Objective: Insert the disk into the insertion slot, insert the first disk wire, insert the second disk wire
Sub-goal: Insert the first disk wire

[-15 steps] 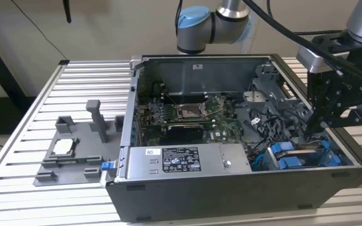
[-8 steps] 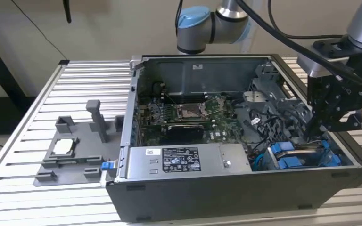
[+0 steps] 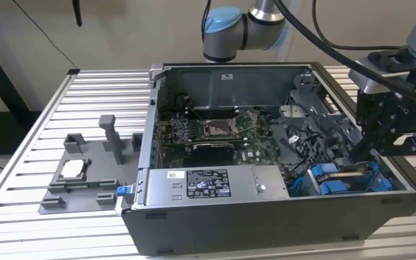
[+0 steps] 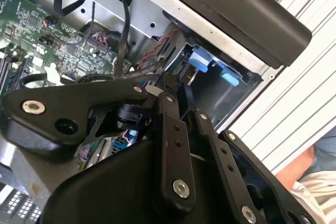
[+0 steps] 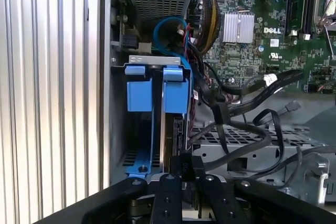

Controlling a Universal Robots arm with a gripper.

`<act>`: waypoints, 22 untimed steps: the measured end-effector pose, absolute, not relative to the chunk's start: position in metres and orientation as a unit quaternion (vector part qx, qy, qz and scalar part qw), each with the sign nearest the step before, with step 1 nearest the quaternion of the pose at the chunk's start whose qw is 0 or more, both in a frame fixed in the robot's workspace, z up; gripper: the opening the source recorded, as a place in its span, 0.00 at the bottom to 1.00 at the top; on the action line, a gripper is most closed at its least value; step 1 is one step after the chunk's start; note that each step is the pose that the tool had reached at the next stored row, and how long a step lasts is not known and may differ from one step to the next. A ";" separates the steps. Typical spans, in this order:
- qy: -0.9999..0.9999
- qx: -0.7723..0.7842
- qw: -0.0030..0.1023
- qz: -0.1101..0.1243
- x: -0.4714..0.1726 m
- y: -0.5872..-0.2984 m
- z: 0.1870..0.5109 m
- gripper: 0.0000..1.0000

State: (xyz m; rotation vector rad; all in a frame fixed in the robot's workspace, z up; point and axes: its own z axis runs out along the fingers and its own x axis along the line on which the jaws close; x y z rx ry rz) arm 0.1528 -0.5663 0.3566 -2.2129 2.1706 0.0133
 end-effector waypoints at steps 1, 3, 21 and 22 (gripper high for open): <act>0.700 -0.714 0.019 0.006 0.155 -0.567 0.356 0.19; 0.700 -0.714 0.016 0.010 0.159 -0.567 0.354 0.19; 0.729 -0.684 0.000 0.026 0.168 -0.567 0.344 0.19; 0.732 -0.681 -0.002 0.028 0.168 -0.567 0.344 0.19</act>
